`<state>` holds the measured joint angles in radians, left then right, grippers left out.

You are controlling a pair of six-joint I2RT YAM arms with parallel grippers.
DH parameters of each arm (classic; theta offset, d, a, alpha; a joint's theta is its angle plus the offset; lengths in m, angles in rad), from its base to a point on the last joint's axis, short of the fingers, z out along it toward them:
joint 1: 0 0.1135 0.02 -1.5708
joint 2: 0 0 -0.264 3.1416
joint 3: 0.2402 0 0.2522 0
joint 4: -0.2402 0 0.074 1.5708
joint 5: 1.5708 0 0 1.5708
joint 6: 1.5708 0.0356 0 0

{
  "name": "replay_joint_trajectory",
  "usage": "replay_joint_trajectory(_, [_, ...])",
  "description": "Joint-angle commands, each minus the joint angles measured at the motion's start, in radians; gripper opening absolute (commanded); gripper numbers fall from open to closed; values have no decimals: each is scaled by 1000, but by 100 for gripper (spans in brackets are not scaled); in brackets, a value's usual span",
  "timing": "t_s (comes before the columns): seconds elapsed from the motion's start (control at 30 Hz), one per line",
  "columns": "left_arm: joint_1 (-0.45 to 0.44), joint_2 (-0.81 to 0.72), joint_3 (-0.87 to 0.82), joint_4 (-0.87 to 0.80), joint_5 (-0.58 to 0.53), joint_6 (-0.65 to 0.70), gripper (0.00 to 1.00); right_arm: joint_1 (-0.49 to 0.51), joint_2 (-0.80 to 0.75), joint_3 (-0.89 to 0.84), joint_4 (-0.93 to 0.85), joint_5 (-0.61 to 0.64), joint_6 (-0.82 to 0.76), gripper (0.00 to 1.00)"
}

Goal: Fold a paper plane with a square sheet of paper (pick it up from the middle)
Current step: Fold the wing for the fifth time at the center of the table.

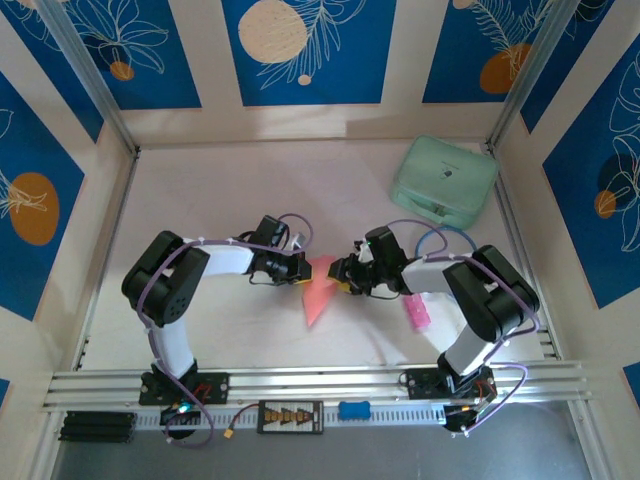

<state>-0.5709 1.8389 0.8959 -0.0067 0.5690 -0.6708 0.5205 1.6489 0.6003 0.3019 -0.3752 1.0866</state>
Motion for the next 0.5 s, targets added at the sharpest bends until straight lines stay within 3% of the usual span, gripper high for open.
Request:
replay_joint_trajectory(0.0, [-4, -6, -32, -43, -9, 18, 3, -12, 32, 35, 35, -73, -43, 39])
replay_joint_trajectory(0.47, [2, -13, -32, -54, -17, 21, 3, -44, 60, 72, -32, -94, -56, 38])
